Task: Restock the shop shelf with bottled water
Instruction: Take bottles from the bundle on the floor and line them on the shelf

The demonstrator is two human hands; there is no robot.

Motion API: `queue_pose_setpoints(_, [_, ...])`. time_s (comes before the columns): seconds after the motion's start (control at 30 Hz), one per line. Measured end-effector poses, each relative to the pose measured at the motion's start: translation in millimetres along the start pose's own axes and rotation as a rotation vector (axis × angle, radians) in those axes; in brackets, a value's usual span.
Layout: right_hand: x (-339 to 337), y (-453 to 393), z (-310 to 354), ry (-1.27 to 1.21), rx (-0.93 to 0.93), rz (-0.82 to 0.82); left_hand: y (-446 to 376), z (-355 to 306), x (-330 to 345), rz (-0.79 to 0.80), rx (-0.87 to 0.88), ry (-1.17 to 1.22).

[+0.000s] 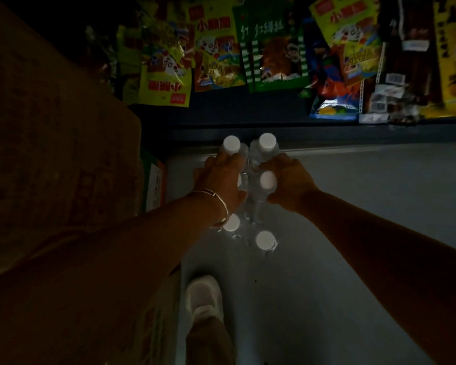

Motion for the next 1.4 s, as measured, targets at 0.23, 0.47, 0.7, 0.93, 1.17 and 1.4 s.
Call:
queue_pose_setpoints(0.23, [24.1,-0.8,-11.6,-0.054,-0.005,-0.018,-5.9,1.0,-0.6,-0.021,0.004,-0.064])
queue_pose_setpoints(0.47, [-27.3,30.4,1.8,-0.102,-0.029,-0.067,13.1,-28.2,-38.2,0.010,0.035,-0.156])
queue_pose_setpoints(0.7, [-168.2,99.1,50.1,-0.249,-0.127,-0.084,54.7,-79.8,-131.4,0.078,0.028,-0.187])
queue_pose_setpoints(0.93, [-350.6,192.3,141.5,-0.279,-0.312,-0.143,136.4,-141.6,-296.4,0.063,0.139,-0.136])
queue_pose_setpoints(1.17, [-532.4,295.4,256.4,-0.225,-0.465,-0.190,246.0,-198.0,-496.9,0.006,0.188,-0.058])
queue_pose_setpoints(1.4, [-696.2,394.8,372.7,-0.292,-0.586,-0.391,346.3,-230.1,-680.5,-0.108,0.179,-0.124])
Point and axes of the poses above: each hand's wrist, its own y-axis away from the middle knuckle, its own x-axis out of the palm, z = x × y, the point moved 7 cm from there along -y, towards the middle knuckle, and after that the axes turned 2 degrees about -z, right-handed, at the moved point
